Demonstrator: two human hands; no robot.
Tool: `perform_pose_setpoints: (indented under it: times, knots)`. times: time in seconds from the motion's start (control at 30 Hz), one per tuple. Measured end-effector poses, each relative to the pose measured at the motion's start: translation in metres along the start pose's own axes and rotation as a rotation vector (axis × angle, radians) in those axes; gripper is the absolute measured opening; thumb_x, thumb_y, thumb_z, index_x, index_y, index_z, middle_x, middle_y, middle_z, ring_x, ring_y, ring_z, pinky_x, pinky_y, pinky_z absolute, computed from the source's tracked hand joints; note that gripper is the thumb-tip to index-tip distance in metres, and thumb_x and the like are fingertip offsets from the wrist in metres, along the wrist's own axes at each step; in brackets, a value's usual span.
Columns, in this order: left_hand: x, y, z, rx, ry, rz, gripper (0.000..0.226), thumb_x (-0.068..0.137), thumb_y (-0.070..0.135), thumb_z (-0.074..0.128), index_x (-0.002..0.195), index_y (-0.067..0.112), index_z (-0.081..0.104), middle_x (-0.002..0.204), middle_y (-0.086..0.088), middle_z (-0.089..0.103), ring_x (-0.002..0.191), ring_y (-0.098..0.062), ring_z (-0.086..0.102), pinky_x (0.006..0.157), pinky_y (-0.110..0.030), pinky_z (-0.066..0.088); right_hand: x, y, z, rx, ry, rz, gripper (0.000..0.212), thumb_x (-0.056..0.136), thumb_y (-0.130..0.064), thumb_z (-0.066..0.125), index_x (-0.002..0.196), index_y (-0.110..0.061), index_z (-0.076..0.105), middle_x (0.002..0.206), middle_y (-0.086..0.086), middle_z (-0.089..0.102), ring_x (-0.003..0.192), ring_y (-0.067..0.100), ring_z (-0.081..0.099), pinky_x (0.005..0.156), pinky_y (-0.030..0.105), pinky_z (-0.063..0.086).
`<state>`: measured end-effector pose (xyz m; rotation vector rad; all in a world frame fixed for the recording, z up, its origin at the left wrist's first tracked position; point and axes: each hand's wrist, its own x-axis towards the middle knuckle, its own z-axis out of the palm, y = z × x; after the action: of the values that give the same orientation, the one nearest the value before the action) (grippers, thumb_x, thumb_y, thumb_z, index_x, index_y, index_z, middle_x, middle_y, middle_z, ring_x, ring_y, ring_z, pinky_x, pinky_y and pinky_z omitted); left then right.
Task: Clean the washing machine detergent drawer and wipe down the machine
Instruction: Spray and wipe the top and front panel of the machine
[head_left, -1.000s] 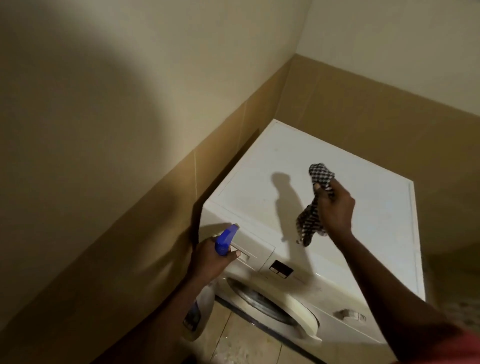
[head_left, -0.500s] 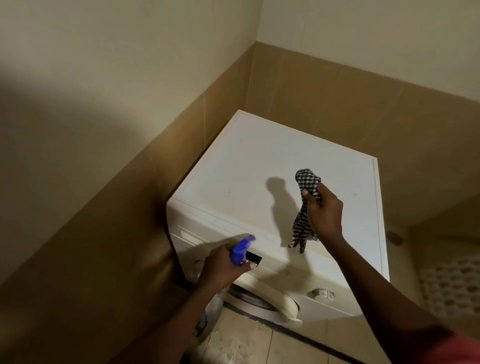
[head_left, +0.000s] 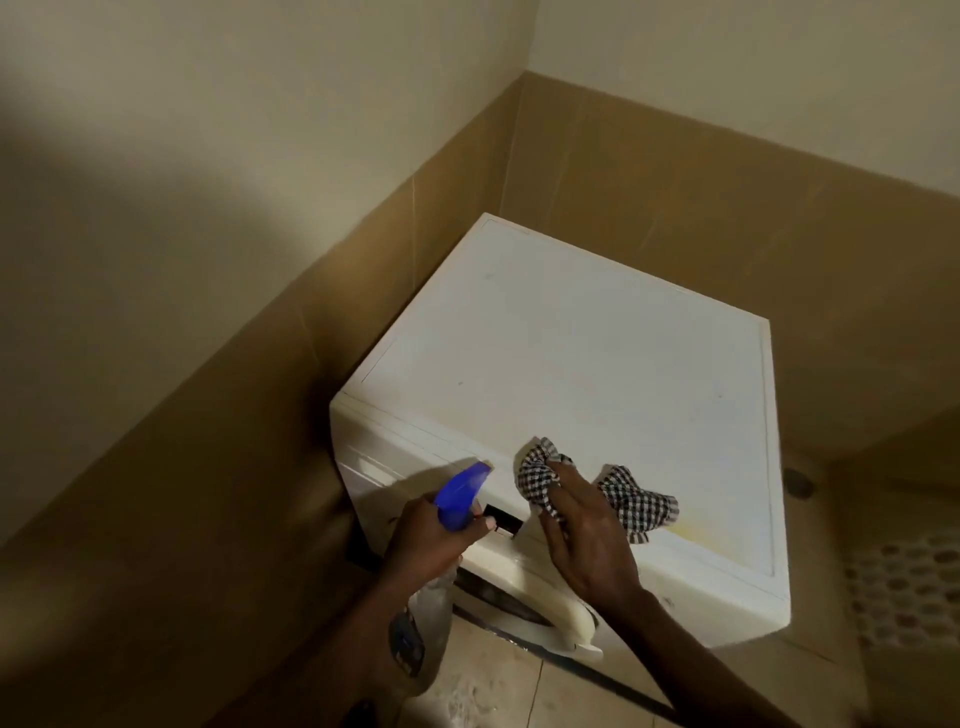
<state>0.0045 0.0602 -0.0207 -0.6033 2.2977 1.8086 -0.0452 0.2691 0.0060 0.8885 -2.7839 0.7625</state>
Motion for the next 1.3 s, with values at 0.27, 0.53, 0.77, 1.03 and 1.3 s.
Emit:
perform_pose_setpoints:
  times: [0.27,0.53,0.77,1.03,1.3]
  knots:
    - [0.005,-0.004,-0.03,-0.014,0.156,0.008,0.024,0.067,0.042,0.08,0.078,0.028,0.064,0.073,0.0,0.069,0.072,-0.022,0.069,0.075,-0.046,0.06,0.027,-0.021,0.024,-0.044,-0.029,-0.046,0.038,0.092,-0.011,0.051,0.129,-0.008,0.058,0.146,0.009,0.046,0.139,0.018,0.038,0.114,0.035,0.033]
    - [0.008,0.0,-0.051,-0.078,0.254,-0.034,0.025,0.081,0.016,0.078,0.079,0.023,0.055,0.066,0.005,0.056,0.06,-0.007,0.055,0.056,-0.01,0.042,0.046,-0.031,0.032,-0.011,-0.038,-0.056,0.039,0.09,-0.006,0.055,0.129,-0.005,0.058,0.144,0.011,0.048,0.135,0.021,0.044,0.114,0.035,0.034]
    - [0.007,-0.006,-0.057,-0.125,0.277,-0.082,0.022,0.081,0.015,0.078,0.08,0.022,0.057,0.066,0.003,0.058,0.061,-0.013,0.056,0.055,-0.016,0.042,0.04,-0.058,0.049,0.036,-0.006,-0.007,0.049,0.086,-0.008,0.057,0.135,-0.013,0.055,0.144,0.006,0.049,0.136,0.018,0.043,0.114,0.036,0.033]
    - [0.01,-0.015,-0.067,-0.131,0.338,-0.125,0.025,0.078,0.022,0.082,0.076,0.019,0.057,0.065,0.0,0.059,0.061,-0.016,0.057,0.056,-0.021,0.043,0.08,-0.08,0.081,0.016,-0.056,-0.062,0.047,0.089,-0.014,0.046,0.136,-0.012,0.054,0.145,0.008,0.048,0.138,0.02,0.04,0.113,0.039,0.034]
    - [0.007,-0.014,-0.084,-0.093,0.373,-0.131,0.027,0.081,0.022,0.079,0.094,0.013,0.058,0.076,0.0,0.061,0.067,-0.01,0.058,0.057,-0.016,0.04,0.118,-0.102,0.097,-0.024,-0.1,-0.137,0.044,0.094,-0.021,0.038,0.135,-0.014,0.054,0.145,0.007,0.048,0.138,0.021,0.041,0.11,0.04,0.037]
